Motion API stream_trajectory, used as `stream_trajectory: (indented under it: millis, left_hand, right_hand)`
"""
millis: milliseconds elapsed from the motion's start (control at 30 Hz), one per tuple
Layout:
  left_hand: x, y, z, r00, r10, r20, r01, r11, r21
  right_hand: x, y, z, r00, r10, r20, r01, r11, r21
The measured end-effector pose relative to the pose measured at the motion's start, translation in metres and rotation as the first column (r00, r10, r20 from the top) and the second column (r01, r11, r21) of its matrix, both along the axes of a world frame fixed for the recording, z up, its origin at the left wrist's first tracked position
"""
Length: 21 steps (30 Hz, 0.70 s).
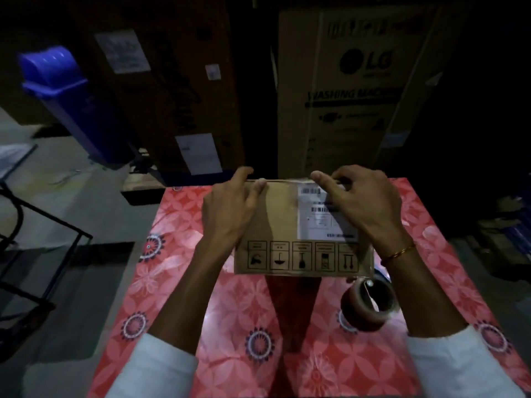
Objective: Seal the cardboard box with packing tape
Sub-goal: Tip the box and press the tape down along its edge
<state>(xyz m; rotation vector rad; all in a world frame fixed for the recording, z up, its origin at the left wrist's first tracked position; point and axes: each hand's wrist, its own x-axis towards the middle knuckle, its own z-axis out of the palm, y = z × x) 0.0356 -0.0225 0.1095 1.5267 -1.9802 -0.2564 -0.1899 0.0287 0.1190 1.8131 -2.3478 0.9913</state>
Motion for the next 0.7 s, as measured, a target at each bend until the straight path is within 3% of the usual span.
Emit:
stream_trajectory:
  millis: [200,300,367,500,700]
  left_hand:
    - [-0.019,-0.014,0.001,0.999,0.044,0.016,-0.045,0.998,0.037]
    - [-0.031,-0.016,-0.002,1.000,-0.030,0.006,0.030,1.000,-0.001]
    - [-0.040,-0.018,-0.002,0.999,-0.052,-0.003,0.052,0.999,0.006]
    - [-0.053,-0.023,-0.002,0.992,0.043,0.121,-0.040,0.999,-0.031]
    - [-0.053,-0.030,-0.009,0.972,0.025,0.234,-0.005,0.997,-0.083]
  right_hand:
    - [0.007,-0.019,0.005,0.998,-0.033,0.055,0.030,0.998,0.057]
    - [0.011,-0.020,0.004,0.992,-0.055,0.111,0.048,0.996,0.073]
    - [0.012,-0.023,0.002,0.996,-0.058,0.070,0.053,0.997,0.064]
    - [0.012,-0.026,-0.003,0.997,-0.075,0.007,0.075,0.997,0.016]
    - [0.011,-0.030,-0.008,0.996,-0.079,-0.031,0.079,0.997,-0.004]
